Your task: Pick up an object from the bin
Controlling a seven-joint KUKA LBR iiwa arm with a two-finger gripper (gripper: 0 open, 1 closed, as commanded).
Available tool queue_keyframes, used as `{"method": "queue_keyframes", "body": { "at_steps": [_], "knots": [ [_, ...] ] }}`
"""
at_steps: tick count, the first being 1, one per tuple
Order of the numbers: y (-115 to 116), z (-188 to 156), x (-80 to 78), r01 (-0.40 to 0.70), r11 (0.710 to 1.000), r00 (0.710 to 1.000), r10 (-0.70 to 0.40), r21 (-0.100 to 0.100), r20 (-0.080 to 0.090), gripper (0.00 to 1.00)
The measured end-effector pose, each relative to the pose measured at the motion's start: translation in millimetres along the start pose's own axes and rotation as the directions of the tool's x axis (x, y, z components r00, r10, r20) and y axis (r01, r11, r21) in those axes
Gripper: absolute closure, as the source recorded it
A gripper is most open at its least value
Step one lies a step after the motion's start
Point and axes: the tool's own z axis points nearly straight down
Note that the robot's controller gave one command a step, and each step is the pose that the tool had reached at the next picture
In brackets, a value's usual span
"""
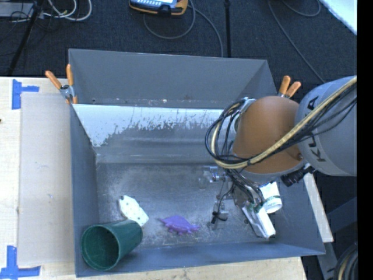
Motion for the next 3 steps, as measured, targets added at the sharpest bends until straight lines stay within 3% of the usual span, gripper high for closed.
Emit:
{"method": "queue_keyframes", "body": {
  "at_steps": [1, 3],
  "knots": [
    [0, -4, -1.7, -0.001, 1.000, 1.000, 0.001, 0.000, 0.008, 0.00],
    [87, 58, 3.5, 0.074, 0.997, 0.997, -0.074, 0.000, 0.003, 0.00]
  ]
}}
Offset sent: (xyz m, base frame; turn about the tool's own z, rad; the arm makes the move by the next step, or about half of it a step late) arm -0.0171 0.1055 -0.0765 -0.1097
